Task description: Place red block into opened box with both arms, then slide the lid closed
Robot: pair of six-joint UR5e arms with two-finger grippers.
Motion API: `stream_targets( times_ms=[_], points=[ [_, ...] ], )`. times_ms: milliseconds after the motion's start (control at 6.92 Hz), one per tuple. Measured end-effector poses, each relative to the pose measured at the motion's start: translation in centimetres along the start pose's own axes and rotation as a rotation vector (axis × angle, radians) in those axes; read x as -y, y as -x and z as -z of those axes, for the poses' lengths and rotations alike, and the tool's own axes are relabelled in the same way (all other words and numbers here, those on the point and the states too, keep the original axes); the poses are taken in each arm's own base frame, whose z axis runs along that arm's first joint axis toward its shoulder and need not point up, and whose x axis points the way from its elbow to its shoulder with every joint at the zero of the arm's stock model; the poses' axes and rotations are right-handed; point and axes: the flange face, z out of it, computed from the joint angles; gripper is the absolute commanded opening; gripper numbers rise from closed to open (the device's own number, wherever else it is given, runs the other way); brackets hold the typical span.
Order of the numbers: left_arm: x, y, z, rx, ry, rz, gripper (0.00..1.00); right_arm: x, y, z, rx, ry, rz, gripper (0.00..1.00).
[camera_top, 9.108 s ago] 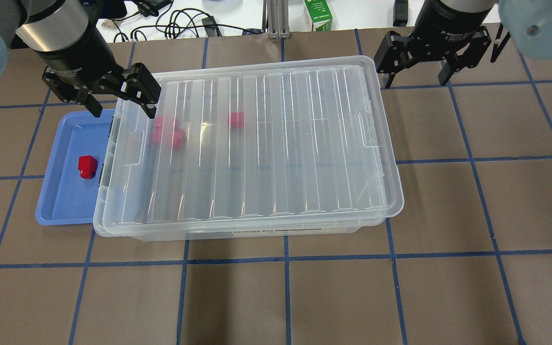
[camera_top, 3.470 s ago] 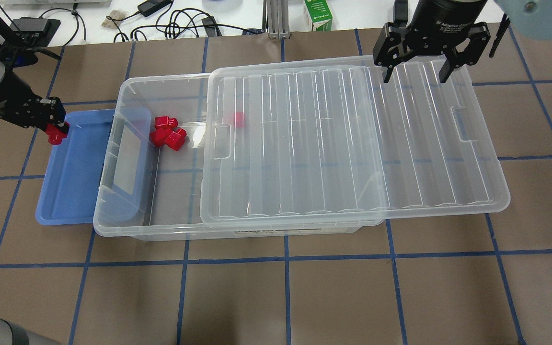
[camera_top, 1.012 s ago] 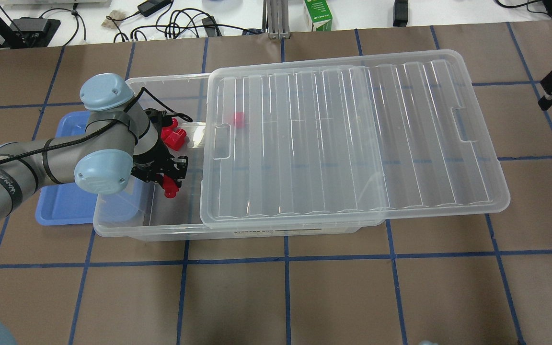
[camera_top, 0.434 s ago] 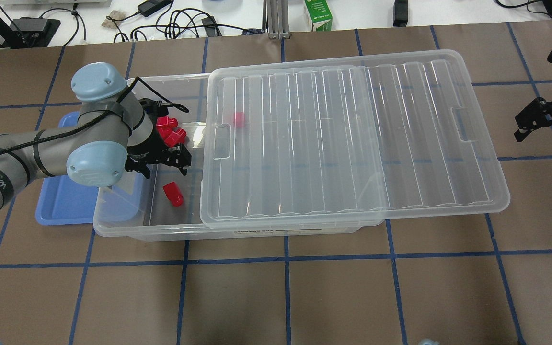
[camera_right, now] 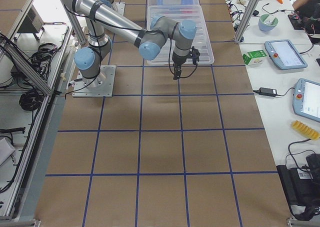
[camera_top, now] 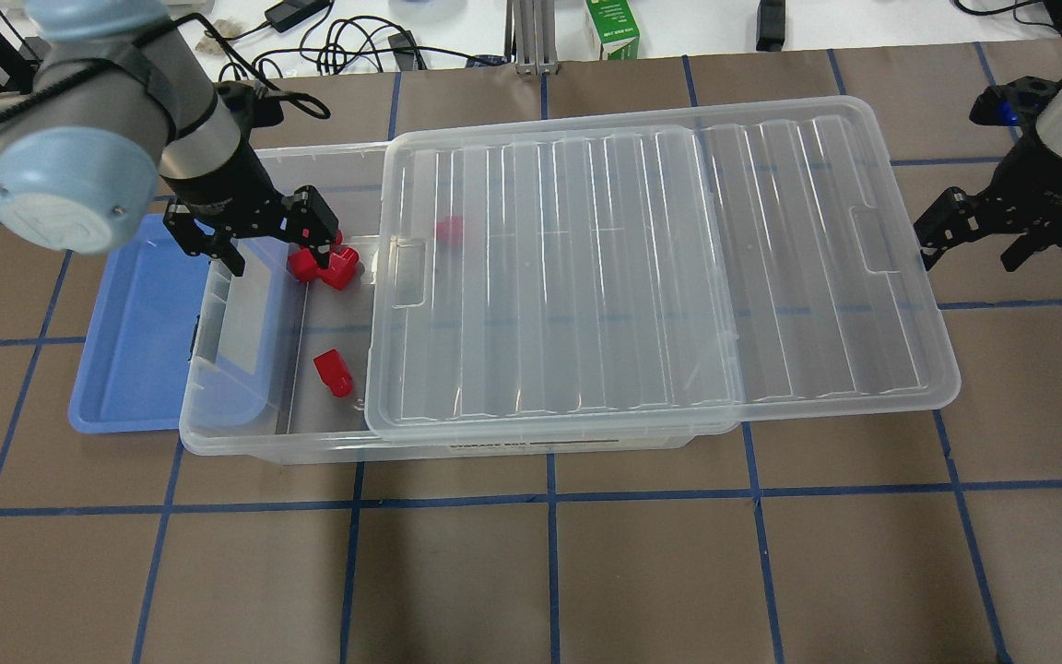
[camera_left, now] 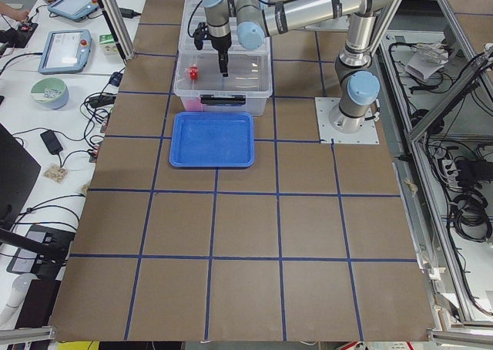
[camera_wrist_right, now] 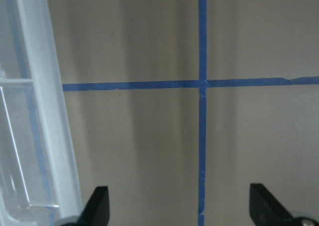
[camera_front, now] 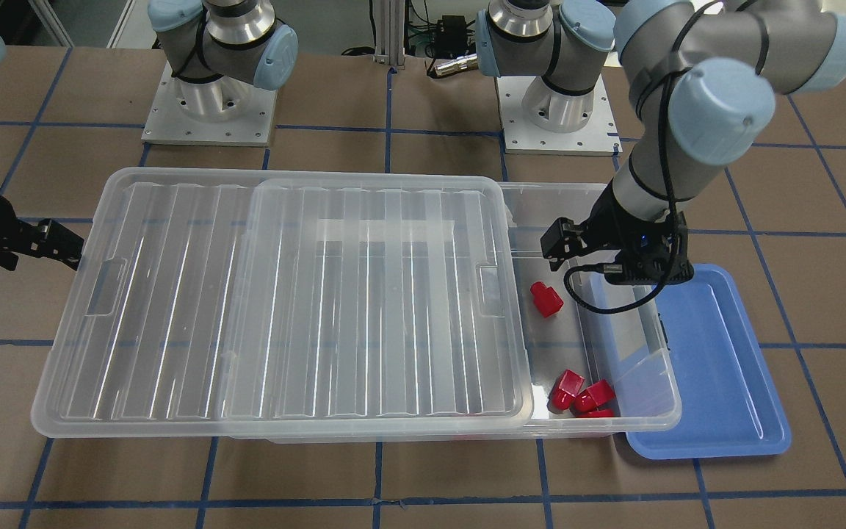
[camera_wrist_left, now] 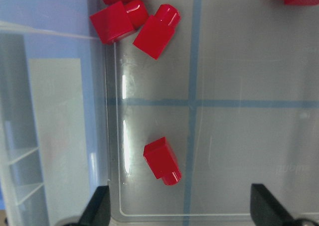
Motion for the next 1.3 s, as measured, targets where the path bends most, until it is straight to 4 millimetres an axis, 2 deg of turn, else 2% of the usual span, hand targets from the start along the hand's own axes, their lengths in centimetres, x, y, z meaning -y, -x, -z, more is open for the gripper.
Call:
stream_targets(
  times_ms=[145,289,434,578,867,1012,1157,1301],
  points=[
    [-1.0,-0.4,3.4,0.002,-0.008,0.006,1.0,0.0,1.4,-0.6,0.016,0.006,-0.008,1.0],
    [-2.1,-0.8,5.8,0.006,-0.028,0.006,1.0,0.1,3.5,-1.0,0.033,0.008,-0.013,1.0],
    [-3.1,-1.1,7.3,0.011,-0.048,0.0,1.0,0.2,6.1,-1.2,0.038,0.011,-0.018,1.0],
    [-4.2,-1.5,8.1,0.015,-0.058,-0.012,1.0,0.2,9.1,-1.2,0.033,0.008,-0.023,1.0],
    [-5.3,-2.1,8.1,0.02,-0.06,-0.039,1.0,0.1,14.6,-0.8,0.018,-0.033,-0.017,1.0],
    [-5.6,-2.1,8.2,0.03,-0.063,-0.041,1.0,0.0,15.9,-0.6,0.015,-0.048,-0.008,1.0],
    [-5.8,-1.9,8.4,0.043,-0.059,-0.041,1.0,0.2,16.3,0.0,0.007,-0.065,0.0,1.0],
    [-5.8,-1.8,8.5,0.047,-0.056,-0.04,1.0,0.6,16.5,1.8,-0.006,-0.09,0.008,1.0]
  ],
)
